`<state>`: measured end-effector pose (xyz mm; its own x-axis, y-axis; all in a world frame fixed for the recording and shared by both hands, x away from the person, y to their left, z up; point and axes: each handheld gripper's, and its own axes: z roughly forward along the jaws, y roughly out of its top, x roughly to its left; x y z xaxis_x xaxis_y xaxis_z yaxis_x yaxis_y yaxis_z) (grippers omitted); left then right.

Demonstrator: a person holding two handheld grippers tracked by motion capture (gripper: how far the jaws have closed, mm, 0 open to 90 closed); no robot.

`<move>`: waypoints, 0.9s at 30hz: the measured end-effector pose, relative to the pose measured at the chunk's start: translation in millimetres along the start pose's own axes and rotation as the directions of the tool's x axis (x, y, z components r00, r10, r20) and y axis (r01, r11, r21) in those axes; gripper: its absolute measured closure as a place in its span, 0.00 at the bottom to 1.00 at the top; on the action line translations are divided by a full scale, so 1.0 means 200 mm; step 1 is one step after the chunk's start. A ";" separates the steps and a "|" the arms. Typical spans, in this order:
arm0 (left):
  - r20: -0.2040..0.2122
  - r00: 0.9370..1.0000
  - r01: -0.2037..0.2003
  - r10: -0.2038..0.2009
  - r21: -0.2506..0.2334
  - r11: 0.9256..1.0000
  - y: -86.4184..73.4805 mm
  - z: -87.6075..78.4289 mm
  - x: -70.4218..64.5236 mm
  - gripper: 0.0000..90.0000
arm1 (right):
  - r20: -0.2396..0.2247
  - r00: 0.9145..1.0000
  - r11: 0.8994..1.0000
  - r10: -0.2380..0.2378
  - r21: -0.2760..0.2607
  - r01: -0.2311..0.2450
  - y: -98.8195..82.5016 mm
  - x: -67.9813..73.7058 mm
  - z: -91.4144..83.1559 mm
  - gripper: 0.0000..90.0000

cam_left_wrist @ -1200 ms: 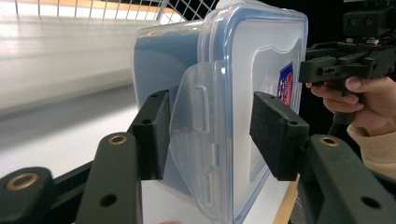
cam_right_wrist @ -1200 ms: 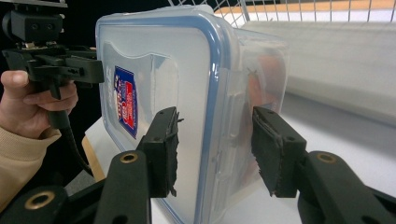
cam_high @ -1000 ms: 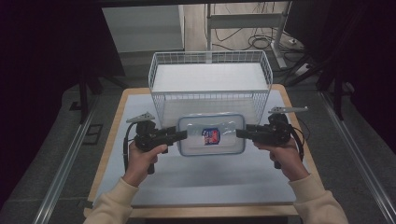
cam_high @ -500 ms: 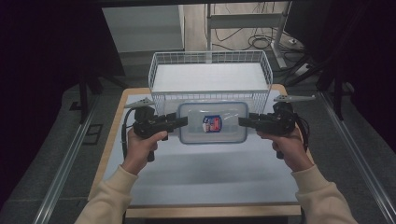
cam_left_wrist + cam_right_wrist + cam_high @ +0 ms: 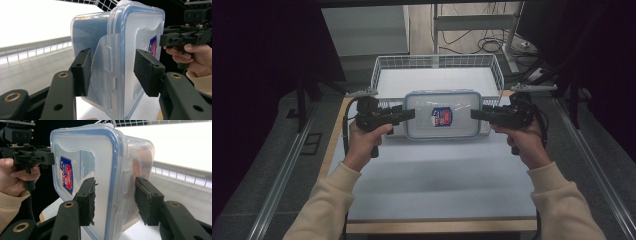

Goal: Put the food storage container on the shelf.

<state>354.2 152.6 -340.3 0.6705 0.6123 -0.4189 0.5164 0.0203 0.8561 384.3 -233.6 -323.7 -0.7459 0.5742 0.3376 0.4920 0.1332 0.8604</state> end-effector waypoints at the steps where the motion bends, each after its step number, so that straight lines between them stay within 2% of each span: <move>1: 0.000 1.000 0.000 0.000 0.000 1.000 0.00 0.00 0.00 0.55 | 0.003 1.000 1.000 0.001 -0.006 -0.001 0.02 0.00 0.00 0.58; 4: 0.001 1.000 -0.007 0.007 0.001 1.000 0.03 0.01 0.01 0.55 | 0.005 1.000 1.000 -0.001 -0.013 0.001 0.05 -0.02 0.00 0.58; 9: -0.003 1.000 0.004 -0.004 -0.005 1.000 0.07 0.02 0.02 0.55 | 0.004 1.000 1.000 0.000 -0.012 0.000 0.09 -0.04 0.01 0.58; 16: 0.001 1.000 -0.008 0.008 0.001 1.000 0.13 0.06 0.06 0.55 | 0.009 1.000 1.000 -0.008 -0.007 0.008 0.14 -0.07 0.02 0.58; 27: 0.007 1.000 -0.002 0.002 0.001 1.000 0.21 0.11 0.12 0.55 | 0.017 1.000 1.000 -0.001 0.000 0.001 0.22 -0.14 0.05 0.58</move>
<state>403.0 150.9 -320.9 0.6753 0.6065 -0.4197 0.5158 0.0183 0.8565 430.9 -235.7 -298.5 -0.7386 0.5878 0.3301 0.4910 0.1336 0.8608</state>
